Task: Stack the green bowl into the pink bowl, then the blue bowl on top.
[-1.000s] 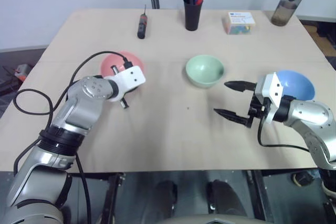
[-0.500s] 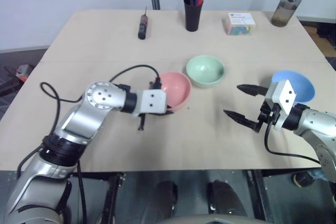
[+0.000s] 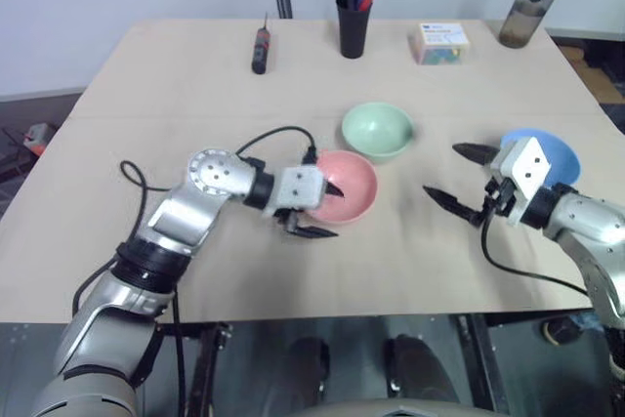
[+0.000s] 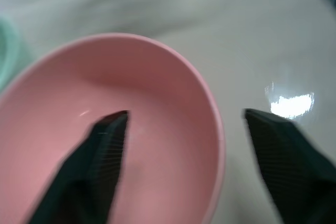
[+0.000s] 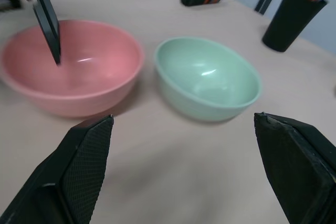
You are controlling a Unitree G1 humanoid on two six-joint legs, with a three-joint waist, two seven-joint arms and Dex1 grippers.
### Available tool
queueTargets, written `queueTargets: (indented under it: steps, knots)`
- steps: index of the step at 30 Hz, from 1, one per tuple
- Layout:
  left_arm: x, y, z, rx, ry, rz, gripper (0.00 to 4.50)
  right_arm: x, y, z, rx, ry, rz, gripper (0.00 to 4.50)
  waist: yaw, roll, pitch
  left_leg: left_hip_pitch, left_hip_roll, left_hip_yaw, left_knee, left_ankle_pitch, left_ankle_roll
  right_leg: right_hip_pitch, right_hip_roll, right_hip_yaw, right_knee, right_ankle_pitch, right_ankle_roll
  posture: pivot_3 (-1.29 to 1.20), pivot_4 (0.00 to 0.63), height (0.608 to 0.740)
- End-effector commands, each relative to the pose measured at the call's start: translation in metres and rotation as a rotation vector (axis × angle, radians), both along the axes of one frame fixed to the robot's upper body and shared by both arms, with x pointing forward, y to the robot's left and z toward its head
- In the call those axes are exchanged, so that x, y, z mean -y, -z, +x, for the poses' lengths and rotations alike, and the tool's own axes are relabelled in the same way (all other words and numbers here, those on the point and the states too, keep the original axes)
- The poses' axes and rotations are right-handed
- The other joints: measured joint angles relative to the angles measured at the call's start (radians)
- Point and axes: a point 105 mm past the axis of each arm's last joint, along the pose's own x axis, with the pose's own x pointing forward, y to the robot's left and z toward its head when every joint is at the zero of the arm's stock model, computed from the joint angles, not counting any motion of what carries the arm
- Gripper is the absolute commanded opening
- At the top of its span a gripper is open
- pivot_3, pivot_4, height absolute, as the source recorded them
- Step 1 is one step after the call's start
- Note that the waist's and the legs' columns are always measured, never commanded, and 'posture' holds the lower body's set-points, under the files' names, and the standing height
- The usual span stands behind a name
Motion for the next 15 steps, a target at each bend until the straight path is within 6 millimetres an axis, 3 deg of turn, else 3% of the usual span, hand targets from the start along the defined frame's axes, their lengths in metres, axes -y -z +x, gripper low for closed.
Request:
queueTargets:
  steps: [1,5,9,15]
  knots:
    - [-0.013,-0.037,-0.005,0.062,-0.112,-0.175,4.25,-0.007,-0.004,0.014,0.082,-0.04,-0.086,4.5,-0.004,0.0,0.0,0.0,0.0,0.0,-0.001,0.0,0.0,0.0,0.0,0.0,0.0,0.0,0.0,0.0,0.15,0.74]
    - [-0.035,-0.051,-0.015,0.001,-0.218,-0.42,4.25,-0.025,0.003,0.039,0.117,-0.113,-0.205,4.5,-0.011,0.0,0.0,0.001,0.002,0.001,0.0,0.0,-0.001,0.0,-0.001,0.001,0.0,0.0,0.0,0.0,0.15,0.74]
    - [-0.052,-0.044,-0.025,-0.038,-0.315,-0.435,4.25,-0.042,0.014,0.056,0.147,-0.206,-0.315,4.5,-0.017,0.0,0.0,0.001,0.003,0.001,-0.001,0.003,-0.004,0.0,-0.001,0.001,0.0,0.0,0.0,0.0,0.15,0.74]
    - [-0.059,-0.043,-0.038,-0.024,-0.384,-0.49,4.25,-0.058,0.028,0.089,0.209,-0.246,-0.469,4.5,-0.013,0.0,0.0,0.001,0.002,0.001,-0.001,0.003,-0.005,0.0,-0.002,0.001,-0.001,0.0,0.0,0.0,0.15,0.74]
